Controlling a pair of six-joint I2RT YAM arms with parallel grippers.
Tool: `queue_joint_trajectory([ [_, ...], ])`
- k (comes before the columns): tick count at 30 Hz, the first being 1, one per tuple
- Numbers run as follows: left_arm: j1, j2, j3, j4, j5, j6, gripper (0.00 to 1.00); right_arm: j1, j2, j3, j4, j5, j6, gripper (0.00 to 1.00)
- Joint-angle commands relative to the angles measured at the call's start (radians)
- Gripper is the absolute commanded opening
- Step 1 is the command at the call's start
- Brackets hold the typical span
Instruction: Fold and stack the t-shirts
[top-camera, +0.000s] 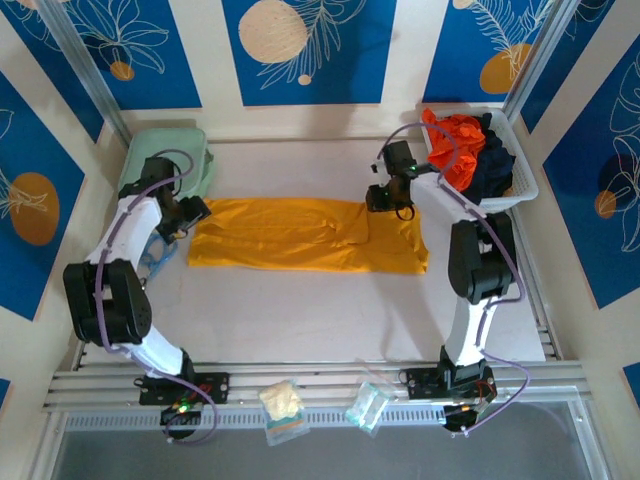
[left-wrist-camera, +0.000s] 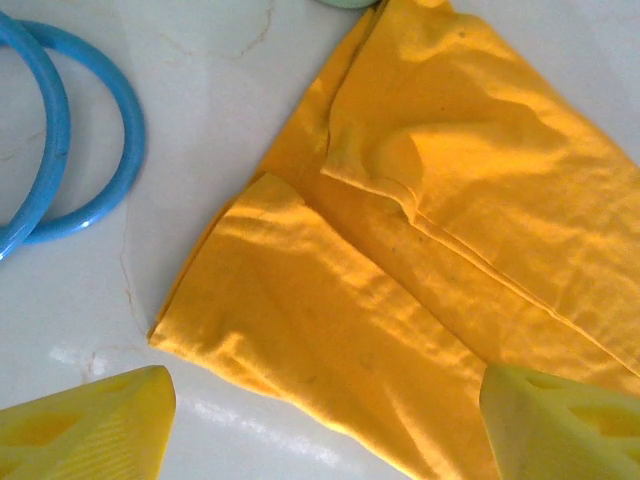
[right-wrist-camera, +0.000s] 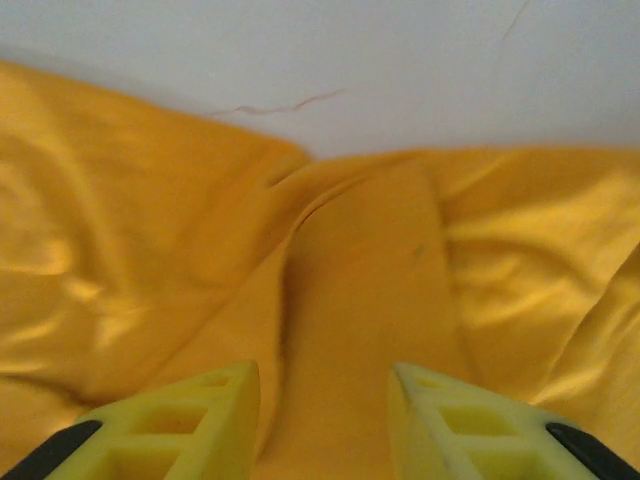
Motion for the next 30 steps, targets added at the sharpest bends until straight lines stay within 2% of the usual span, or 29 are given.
queue_joint_trajectory([
  [1, -0.015, -0.044, 0.012, -0.074, 0.02, 0.035, 0.8, 0.005, -0.061, -0.115, -0.043, -0.201, 0.256, 0.4],
  [5, -0.021, -0.075, 0.004, -0.088, 0.026, 0.041, 0.8, 0.023, -0.043, -0.174, 0.007, -0.206, 0.323, 0.46],
  [16, -0.024, -0.103, -0.009, -0.106, 0.025, 0.054, 0.81, 0.053, 0.084, -0.145, 0.069, -0.228, 0.356, 0.47],
  [23, -0.026, -0.095, 0.003, -0.113, 0.022, 0.06, 0.81, 0.068, 0.132, -0.054, 0.089, -0.285, 0.379, 0.45],
  [30, -0.026, -0.095, 0.01, -0.115, 0.022, 0.061, 0.81, 0.07, 0.217, 0.159, 0.068, -0.343, 0.407, 0.43],
])
